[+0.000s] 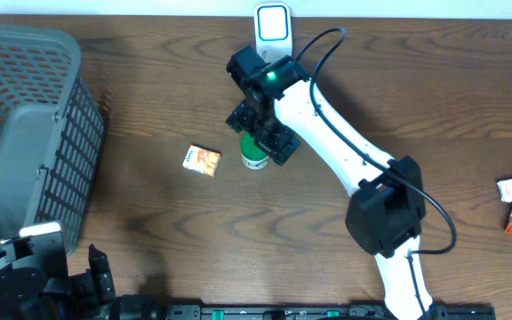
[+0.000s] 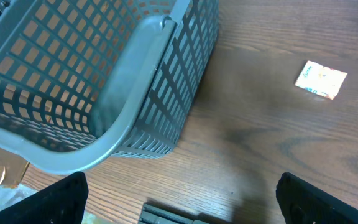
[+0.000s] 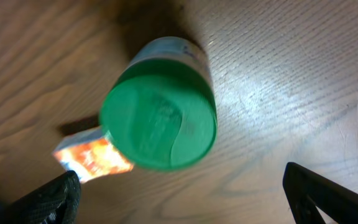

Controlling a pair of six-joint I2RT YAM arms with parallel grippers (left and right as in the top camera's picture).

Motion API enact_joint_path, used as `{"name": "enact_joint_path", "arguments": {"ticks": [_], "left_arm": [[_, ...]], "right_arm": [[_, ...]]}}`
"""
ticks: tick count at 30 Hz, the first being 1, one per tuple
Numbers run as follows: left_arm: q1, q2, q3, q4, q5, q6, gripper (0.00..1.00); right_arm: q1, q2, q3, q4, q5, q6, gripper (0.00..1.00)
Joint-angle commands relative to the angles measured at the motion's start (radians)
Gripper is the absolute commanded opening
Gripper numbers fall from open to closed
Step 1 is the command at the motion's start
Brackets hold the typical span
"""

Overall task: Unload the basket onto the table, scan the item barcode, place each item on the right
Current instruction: 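Reach the right gripper down and grasp the green-capped bottle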

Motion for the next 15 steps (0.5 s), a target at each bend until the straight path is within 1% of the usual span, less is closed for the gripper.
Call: {"name": "enact_joint_path", "arguments": {"ticks": [1, 7, 13, 14, 15], "left_arm": [[0.004, 0.000, 0.005, 0.000, -0.009, -0.013, 0.97], [0.004, 0.000, 0.005, 0.000, -0.009, -0.013, 0.97], [0.004, 0.000, 0.005, 0.000, -0.009, -0.012, 0.97], [0.004, 0.000, 0.005, 0.000, -0.009, -0.012, 0.97], [0.004, 0.000, 0.005, 0.000, -0.009, -0.012, 0.97]], "right_arm": [[0.011, 0.063, -0.007, -0.004, -0.019, -0.024, 0.99], [0.015, 0.148, -0.007, 0.009, -0.020, -0.027, 0.99], [0.029, 0.192, -0.007, 0.040, -0.019, -0.026, 0.99], [0.029, 0.194, -0.007, 0.041, -0.018, -0.026, 0.97], [0.029, 0.198, -0.007, 0.042, -0.018, -0.026, 0.92]]}}
